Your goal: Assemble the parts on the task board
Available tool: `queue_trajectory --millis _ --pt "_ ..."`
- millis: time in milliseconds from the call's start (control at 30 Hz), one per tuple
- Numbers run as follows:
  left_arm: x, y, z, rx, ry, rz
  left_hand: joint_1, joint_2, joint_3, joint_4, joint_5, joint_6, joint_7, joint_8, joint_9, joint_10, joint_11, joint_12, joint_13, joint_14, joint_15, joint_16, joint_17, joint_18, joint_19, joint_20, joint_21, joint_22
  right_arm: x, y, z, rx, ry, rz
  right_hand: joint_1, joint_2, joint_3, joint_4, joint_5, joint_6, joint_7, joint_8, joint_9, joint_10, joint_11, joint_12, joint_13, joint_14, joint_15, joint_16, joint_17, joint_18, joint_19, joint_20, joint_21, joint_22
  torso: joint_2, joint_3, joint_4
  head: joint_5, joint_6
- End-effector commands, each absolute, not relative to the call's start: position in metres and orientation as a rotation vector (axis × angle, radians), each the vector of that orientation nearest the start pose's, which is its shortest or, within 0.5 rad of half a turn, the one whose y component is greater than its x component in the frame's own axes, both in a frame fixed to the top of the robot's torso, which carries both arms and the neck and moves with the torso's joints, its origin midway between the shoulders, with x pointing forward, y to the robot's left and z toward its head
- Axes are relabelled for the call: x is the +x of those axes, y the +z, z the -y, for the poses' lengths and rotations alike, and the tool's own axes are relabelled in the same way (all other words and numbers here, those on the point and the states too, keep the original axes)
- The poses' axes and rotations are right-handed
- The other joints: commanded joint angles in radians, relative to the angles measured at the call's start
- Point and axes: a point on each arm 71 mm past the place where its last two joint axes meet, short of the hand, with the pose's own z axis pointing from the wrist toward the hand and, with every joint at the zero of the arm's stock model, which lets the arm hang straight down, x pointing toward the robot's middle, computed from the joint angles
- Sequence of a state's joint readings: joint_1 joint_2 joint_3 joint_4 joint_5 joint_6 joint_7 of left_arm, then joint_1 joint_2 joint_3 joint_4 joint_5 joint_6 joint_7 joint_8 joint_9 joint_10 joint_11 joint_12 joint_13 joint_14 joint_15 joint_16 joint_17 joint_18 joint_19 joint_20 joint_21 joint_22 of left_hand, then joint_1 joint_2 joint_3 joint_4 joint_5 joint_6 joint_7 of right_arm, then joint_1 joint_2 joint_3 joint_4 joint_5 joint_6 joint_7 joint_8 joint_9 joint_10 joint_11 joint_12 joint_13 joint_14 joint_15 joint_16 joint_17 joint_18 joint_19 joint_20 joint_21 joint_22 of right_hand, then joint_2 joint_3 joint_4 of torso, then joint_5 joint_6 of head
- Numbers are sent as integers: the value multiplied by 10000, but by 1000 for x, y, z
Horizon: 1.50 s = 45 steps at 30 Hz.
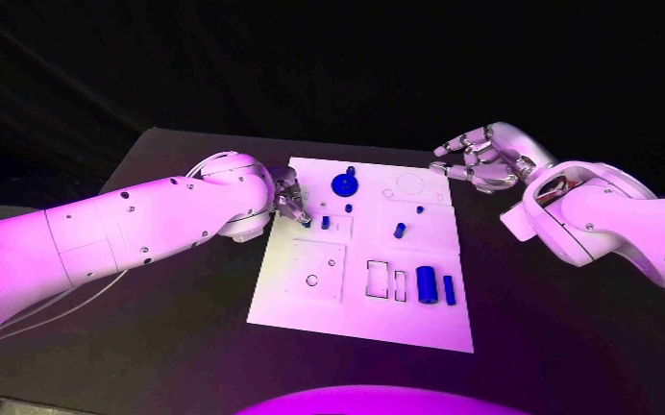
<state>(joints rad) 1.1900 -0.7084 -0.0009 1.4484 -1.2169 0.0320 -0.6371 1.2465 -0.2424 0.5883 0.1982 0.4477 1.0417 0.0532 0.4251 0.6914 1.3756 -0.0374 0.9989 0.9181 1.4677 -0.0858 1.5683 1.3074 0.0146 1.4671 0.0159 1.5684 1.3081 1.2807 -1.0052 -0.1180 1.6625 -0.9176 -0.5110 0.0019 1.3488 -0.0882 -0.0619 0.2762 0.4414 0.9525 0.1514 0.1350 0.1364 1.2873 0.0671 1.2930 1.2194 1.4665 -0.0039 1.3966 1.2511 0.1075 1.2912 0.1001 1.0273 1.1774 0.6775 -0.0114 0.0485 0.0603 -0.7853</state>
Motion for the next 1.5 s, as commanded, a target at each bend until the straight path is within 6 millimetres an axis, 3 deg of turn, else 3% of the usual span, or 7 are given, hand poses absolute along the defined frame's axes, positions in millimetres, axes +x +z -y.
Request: queue_trajectory --millis 33,467,833,1133,1500 --pt "495 -220 -177 -1525 -2744 -22137 103 -30 1533 -1492 66 209 -154 26 -18 51 -29 20 14 1031 -77 25 2634 -146 1037 -43 24 2627 464 -159 247 3557 8795 -15925 5 69 -45 27 35 56 -33 48 15 -16 -23 -17 -9 290 -64 -51 -8 109 -37 -26 -34 -8 4 6 -10 2 -4" --pt "496 -223 -176 -1731 -2676 -22490 -406 -1 1295 -1203 -74 253 -309 211 371 280 -132 112 99 1031 -144 25 2634 -146 1037 -73 24 2627 464 -159 248 3564 8787 -15925 5 69 -45 27 35 56 -33 48 15 -16 -23 -17 -9 290 -64 -51 -8 109 -37 -26 -34 -8 0 6 -8 -22 -16" --pt "497 -224 -176 -1922 -2606 -22563 -964 111 308 -629 -212 320 -476 228 705 369 -245 213 222 1031 -245 25 2634 -146 1037 -138 24 2627 464 -159 248 3573 8777 -15918 5 69 -45 27 35 56 -33 48 15 -16 -23 -17 -9 290 -64 -51 -8 109 -37 -26 -34 -8 5 3 -2 -45 -19" --pt "499 -224 -176 -2044 -2552 -22509 -1065 269 -850 -143 -243 448 -516 50 811 335 -275 241 277 1031 -284 25 2634 -146 1037 -176 24 2627 463 -159 248 3576 8775 -15916 5 69 -45 27 35 56 -33 48 15 -16 -23 -17 -9 290 -64 -51 -8 109 -37 -26 -34 -8 3 0 -2 -51 -26" --pt "500 -225 -177 -2107 -2459 -22512 -1007 316 -1582 113 -317 540 -525 -74 856 321 -278 267 323 1031 -287 25 2634 -146 1037 -181 24 2627 463 -159 249 3585 8768 -15903 -5 74 -56 32 40 53 -33 52 14 -29 -25 -30 -27 290 -65 -65 -23 111 -37 -28 -57 -20 5 -1 -6 -73 -26"
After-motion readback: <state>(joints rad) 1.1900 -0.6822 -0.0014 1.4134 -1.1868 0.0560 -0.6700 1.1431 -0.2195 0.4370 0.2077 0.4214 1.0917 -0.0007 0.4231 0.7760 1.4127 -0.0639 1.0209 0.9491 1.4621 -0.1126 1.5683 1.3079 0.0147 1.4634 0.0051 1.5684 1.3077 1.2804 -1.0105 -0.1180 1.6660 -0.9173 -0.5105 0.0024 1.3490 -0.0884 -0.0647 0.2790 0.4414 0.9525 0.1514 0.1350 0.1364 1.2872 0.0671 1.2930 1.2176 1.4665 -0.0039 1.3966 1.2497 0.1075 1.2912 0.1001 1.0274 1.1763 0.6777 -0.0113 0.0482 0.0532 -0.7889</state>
